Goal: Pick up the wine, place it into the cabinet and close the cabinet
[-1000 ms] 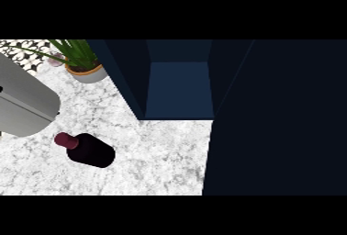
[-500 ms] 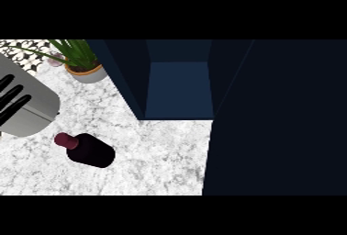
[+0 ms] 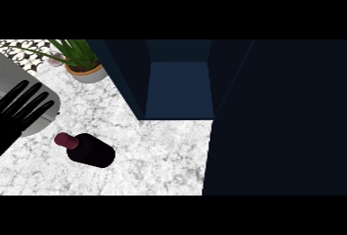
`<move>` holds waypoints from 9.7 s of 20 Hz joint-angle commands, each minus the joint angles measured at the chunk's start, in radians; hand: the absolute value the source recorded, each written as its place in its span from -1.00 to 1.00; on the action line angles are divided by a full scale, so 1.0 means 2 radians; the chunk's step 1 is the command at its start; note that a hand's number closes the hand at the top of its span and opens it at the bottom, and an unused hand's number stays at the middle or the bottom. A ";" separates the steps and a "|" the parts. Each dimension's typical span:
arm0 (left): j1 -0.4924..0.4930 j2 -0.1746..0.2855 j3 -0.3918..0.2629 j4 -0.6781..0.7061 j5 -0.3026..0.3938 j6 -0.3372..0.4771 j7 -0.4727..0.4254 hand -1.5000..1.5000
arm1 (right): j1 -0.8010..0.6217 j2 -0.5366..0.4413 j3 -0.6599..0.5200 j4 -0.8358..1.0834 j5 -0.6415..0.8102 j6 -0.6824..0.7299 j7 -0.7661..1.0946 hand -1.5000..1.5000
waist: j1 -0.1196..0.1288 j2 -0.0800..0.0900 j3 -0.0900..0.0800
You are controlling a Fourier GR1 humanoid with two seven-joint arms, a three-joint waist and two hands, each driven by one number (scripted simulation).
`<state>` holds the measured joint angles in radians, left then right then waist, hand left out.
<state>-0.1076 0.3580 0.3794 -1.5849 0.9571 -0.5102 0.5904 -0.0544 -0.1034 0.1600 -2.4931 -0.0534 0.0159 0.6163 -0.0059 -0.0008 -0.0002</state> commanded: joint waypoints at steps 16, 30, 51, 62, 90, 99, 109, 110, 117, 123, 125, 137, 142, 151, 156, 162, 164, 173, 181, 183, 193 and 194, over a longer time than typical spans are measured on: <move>-0.016 -0.034 -0.003 0.175 -0.164 -0.095 -0.173 -1.00 | -0.007 -0.001 0.006 -0.066 -0.003 -0.012 0.050 -1.00 | 0.001 0.000 0.000; -0.023 -0.053 -0.026 0.278 -0.249 -0.145 -0.284 -1.00 | -0.009 -0.012 -0.034 -0.056 -0.049 0.006 0.039 -1.00 | 0.000 0.000 0.000; -0.071 -0.031 -0.041 0.412 -0.319 -0.169 -0.395 -1.00 | -0.024 0.010 0.015 -0.045 0.017 -0.013 0.047 -1.00 | 0.001 0.000 0.000; -0.109 -0.061 -0.045 0.466 -0.321 -0.147 -0.409 -1.00 | -0.013 -0.011 -0.015 -0.081 -0.026 -0.002 0.074 -1.00 | -0.001 0.000 0.000; 0.002 -0.100 -0.062 0.266 -0.441 0.096 -0.635 1.00 | 0.031 0.012 0.017 -0.028 0.008 0.006 -0.012 -1.00 | 0.004 -0.001 0.001; 0.048 -0.127 -0.088 0.065 -0.377 0.075 -0.520 1.00 | 0.023 -0.001 -0.018 -0.050 -0.028 0.008 0.024 -1.00 | 0.006 -0.002 0.001; 0.020 -0.167 -0.159 -0.074 -0.393 0.156 -0.353 1.00 | 0.006 0.002 -0.019 -0.068 -0.020 0.001 0.049 -1.00 | 0.001 -0.001 0.000; 0.027 -0.178 -0.175 -0.093 -0.403 0.167 -0.339 1.00 | 0.017 0.003 -0.022 -0.059 -0.030 0.007 0.040 -1.00 | 0.001 -0.001 0.000; -0.008 -0.179 -0.286 -0.110 -0.389 0.252 -0.308 1.00 | -0.026 0.002 -0.044 -0.026 -0.040 0.010 0.043 -1.00 | 0.001 0.000 0.000; -0.074 -0.179 -0.352 -0.100 -0.387 0.362 -0.277 1.00 | 0.029 0.025 0.000 -0.076 -0.014 0.008 0.036 -1.00 | -0.006 -0.001 0.000; -0.068 -0.179 -0.372 -0.154 -0.391 0.390 -0.232 1.00 | 0.028 0.022 -0.011 -0.055 -0.018 0.016 0.019 -1.00 | -0.001 -0.001 0.000; -0.217 -0.179 -0.377 -0.009 -0.376 0.488 -0.261 1.00 | -0.017 0.012 -0.032 -0.052 -0.028 0.014 0.055 -1.00 | -0.002 0.001 0.000; -0.219 -0.179 -0.421 0.000 -0.409 0.535 -0.262 1.00 | 0.024 0.013 -0.032 -0.080 -0.042 0.029 0.051 -1.00 | -0.003 -0.001 0.000; -0.214 -0.179 -0.403 0.067 -0.340 0.528 -0.341 1.00 | -0.011 0.013 -0.021 -0.076 -0.019 0.017 0.072 -1.00 | -0.001 0.000 0.000; -0.230 -0.179 -0.437 0.087 -0.307 0.577 -0.372 1.00 | 0.008 0.032 0.005 -0.055 0.002 0.017 0.038 -1.00 | -0.003 0.000 0.000; -0.222 -0.179 -0.436 0.137 -0.308 0.563 -0.403 1.00 | 0.026 0.008 -0.035 -0.076 -0.038 0.030 0.036 -1.00 | -0.004 0.000 0.000; -0.227 -0.176 -0.407 0.175 -0.329 0.532 -0.430 1.00 | 0.009 -0.001 -0.061 -0.054 -0.058 0.038 0.034 -1.00 | -0.003 0.001 0.000; -0.217 -0.179 -0.421 0.241 -0.305 0.548 -0.525 1.00 | 0.045 0.003 -0.054 -0.059 -0.061 0.057 0.003 -1.00 | -0.006 0.001 0.000; -0.232 -0.171 -0.355 0.247 -0.311 0.506 -0.498 1.00 | -0.021 0.015 -0.039 -0.044 -0.014 0.021 0.050 -1.00 | 0.001 0.000 0.000; -0.271 -0.179 -0.333 0.327 -0.304 0.497 -0.538 1.00 | 0.014 0.019 -0.040 -0.053 -0.037 0.037 0.022 -1.00 | -0.005 0.001 0.000; -0.348 -0.179 -0.303 0.385 -0.275 0.476 -0.493 1.00 | 0.028 0.027 -0.057 -0.006 -0.048 0.047 -0.031 -1.00 | -0.005 0.002 0.000; -0.353 -0.179 -0.315 0.391 -0.271 0.491 -0.492 1.00 | 0.029 0.025 -0.037 -0.039 -0.044 0.045 0.000 -1.00 | -0.006 0.001 0.000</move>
<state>-0.7593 0.0080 -0.2545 -0.8600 0.3921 0.4599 -0.4058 -0.0307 -0.0523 0.0973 -2.4850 -0.0633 0.0953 0.5996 -0.0161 0.0014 0.0001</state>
